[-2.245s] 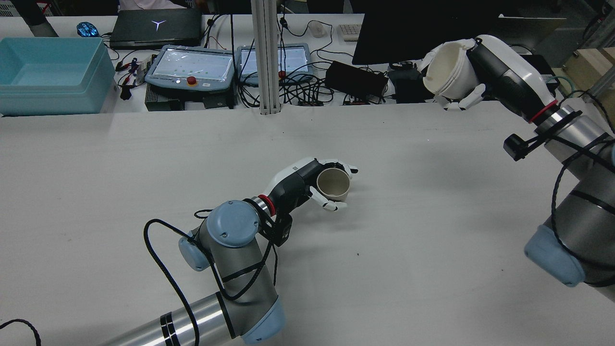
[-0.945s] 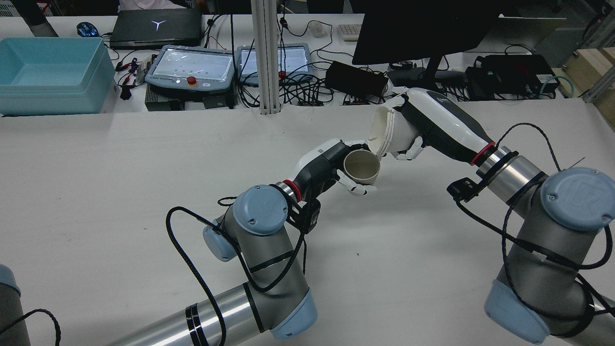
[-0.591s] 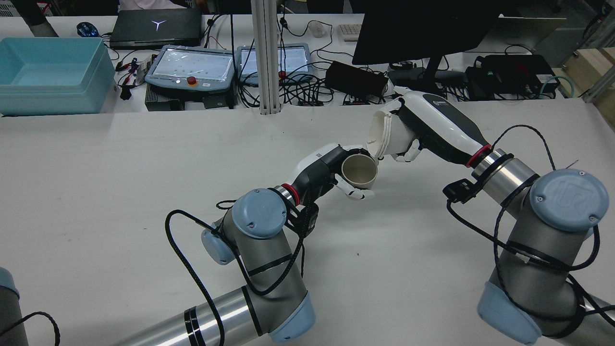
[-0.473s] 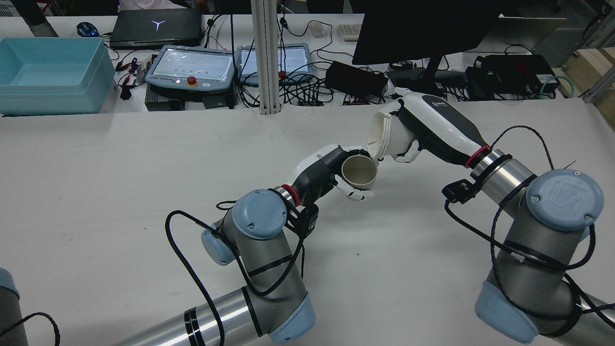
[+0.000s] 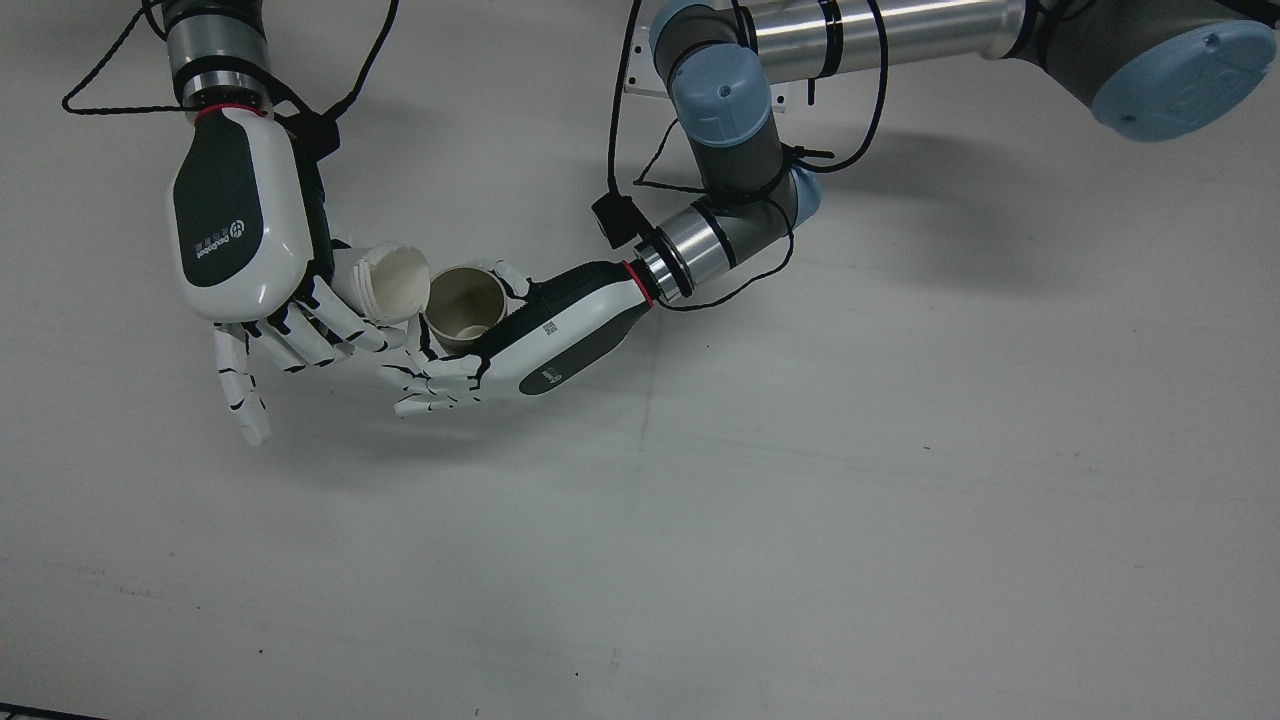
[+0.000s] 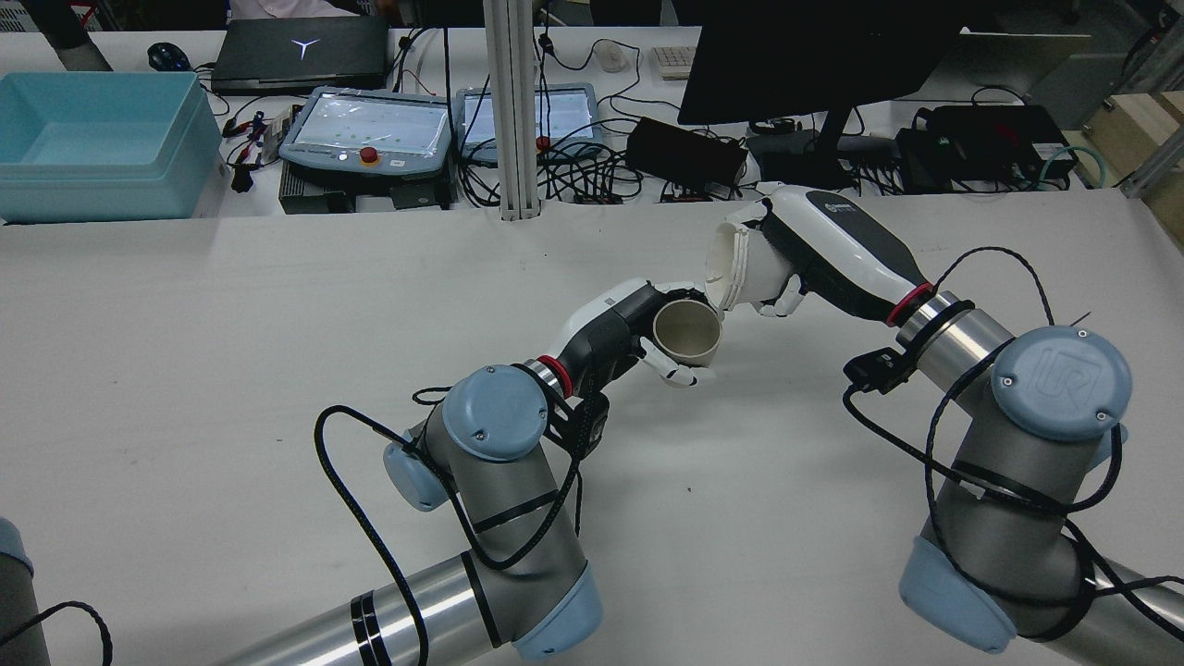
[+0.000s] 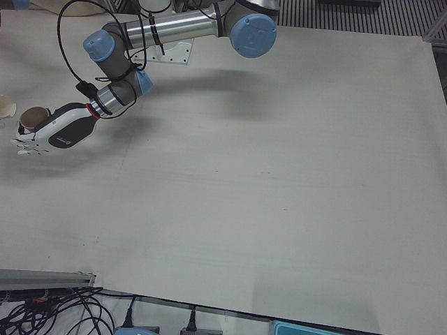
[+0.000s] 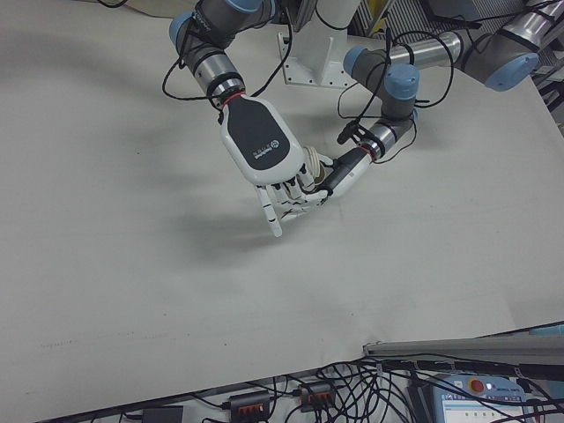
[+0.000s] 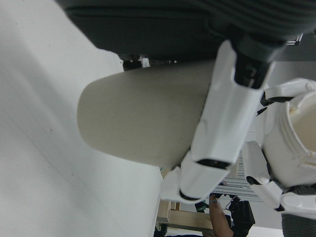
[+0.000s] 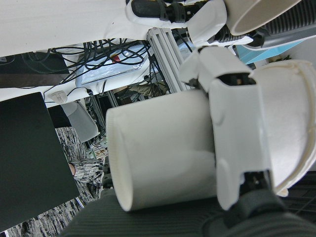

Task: Pour water
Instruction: 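Tilt the white cup with the right hand over the beige cup, then carry the beige cup back with the left hand toward its start spot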

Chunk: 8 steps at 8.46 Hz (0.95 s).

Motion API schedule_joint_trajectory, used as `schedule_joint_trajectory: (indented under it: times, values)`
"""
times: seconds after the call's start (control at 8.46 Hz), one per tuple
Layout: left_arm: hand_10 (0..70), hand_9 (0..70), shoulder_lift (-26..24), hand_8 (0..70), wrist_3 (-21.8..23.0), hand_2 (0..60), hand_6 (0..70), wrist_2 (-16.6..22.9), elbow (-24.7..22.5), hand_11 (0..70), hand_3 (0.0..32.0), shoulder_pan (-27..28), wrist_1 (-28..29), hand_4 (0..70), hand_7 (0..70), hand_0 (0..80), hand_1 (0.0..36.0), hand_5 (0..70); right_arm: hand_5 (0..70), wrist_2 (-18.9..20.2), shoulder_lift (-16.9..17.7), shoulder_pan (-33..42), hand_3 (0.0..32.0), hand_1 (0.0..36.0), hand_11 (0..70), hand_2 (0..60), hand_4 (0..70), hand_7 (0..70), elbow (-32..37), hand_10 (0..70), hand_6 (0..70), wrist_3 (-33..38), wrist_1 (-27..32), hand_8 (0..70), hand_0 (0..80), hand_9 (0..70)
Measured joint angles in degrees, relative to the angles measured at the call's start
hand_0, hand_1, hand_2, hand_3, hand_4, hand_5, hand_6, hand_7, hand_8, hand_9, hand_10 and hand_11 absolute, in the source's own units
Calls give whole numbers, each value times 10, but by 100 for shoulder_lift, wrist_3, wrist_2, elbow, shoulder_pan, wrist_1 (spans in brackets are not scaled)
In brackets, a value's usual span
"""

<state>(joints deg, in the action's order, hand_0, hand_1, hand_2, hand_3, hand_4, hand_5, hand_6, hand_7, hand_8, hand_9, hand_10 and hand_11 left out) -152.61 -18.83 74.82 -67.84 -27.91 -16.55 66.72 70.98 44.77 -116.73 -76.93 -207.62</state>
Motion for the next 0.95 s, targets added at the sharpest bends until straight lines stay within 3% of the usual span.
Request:
schedule_joint_trajectory:
  times: [0.35,0.59,0.95]
  values:
    - [81,85,3,137,8,600,250,5,-49,161,0,-1,-11,360,189,800,360,700,273,-20,31,20,0,360,292,600,368,700,6,175,700,248,20,533,800,681]
    - [81,84,7,137,23,600,246,18,-164,161,0,-6,-45,362,187,800,360,700,268,-17,144,207,0,360,319,581,313,700,18,194,700,875,59,538,800,689]
    - [82,83,203,136,36,600,238,132,-747,163,0,-49,-326,366,180,800,360,700,269,0,273,807,0,360,363,563,270,700,19,225,700,1822,82,555,800,700]
